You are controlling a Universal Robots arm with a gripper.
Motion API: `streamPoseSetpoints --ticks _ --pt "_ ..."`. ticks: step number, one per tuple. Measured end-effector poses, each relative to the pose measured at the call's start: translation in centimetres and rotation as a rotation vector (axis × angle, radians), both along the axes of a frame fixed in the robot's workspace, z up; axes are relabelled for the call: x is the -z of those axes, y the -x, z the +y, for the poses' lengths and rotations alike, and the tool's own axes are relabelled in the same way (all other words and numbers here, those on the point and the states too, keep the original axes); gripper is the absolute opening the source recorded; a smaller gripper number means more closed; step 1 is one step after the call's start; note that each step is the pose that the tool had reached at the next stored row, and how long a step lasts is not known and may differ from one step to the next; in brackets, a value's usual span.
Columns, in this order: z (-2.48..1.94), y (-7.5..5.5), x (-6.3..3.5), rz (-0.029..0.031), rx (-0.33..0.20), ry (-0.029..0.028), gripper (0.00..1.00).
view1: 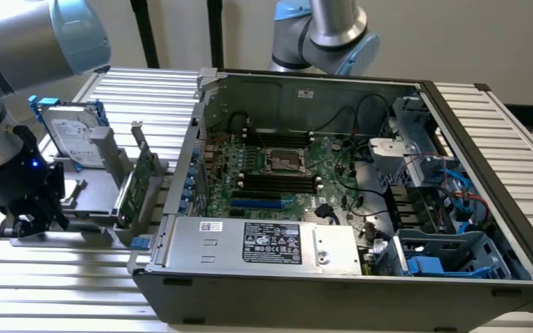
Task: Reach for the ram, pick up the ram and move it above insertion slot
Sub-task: 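Pick up the ram and move it above insertion slot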
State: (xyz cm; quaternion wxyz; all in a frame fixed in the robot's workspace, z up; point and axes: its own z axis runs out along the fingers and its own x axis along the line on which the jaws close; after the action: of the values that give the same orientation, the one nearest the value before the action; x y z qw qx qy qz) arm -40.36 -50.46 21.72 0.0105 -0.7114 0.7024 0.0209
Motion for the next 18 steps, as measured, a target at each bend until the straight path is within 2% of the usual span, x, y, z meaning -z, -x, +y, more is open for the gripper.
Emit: streamPoseSetpoints --ticks 11,18 --pt "-0.02 -0.1 -4.94 0.0004 0.000 0.0001 0.13" --pt "-0.03 -1.0 -8.11 0.0004 0.000 0.0001 0.13"
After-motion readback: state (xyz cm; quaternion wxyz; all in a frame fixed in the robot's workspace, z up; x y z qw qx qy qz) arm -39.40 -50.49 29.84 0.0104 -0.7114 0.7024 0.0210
